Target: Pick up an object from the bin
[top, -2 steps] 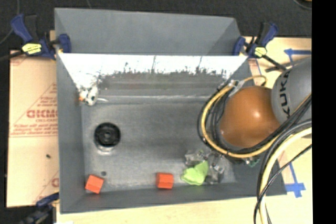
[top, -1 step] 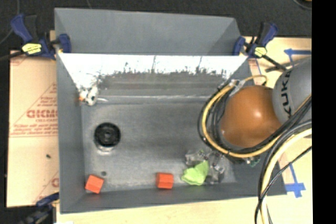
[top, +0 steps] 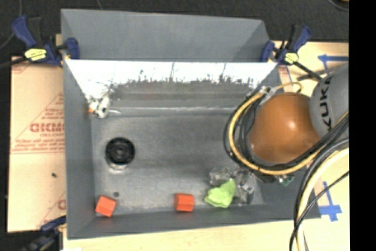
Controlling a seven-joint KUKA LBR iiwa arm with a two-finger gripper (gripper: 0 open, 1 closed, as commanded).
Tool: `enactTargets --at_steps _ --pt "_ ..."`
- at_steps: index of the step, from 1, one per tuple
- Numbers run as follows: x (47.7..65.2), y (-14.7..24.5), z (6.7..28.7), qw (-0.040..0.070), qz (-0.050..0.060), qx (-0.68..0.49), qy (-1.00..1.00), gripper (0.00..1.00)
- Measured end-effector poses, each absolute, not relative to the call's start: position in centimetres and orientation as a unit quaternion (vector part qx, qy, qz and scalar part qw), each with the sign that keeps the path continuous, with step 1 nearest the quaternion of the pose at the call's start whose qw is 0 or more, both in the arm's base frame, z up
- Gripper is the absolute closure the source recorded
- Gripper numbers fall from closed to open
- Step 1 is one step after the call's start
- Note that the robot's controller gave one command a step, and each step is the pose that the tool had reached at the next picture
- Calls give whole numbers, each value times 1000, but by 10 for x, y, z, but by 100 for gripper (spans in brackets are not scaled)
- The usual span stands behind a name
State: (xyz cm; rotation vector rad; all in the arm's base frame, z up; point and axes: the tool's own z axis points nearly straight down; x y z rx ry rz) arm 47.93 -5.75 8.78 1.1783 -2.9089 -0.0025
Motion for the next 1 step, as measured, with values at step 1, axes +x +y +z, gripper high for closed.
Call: enactTargets --at_steps 1 --pt "479 -58 111 2 -1 375 -927 100"
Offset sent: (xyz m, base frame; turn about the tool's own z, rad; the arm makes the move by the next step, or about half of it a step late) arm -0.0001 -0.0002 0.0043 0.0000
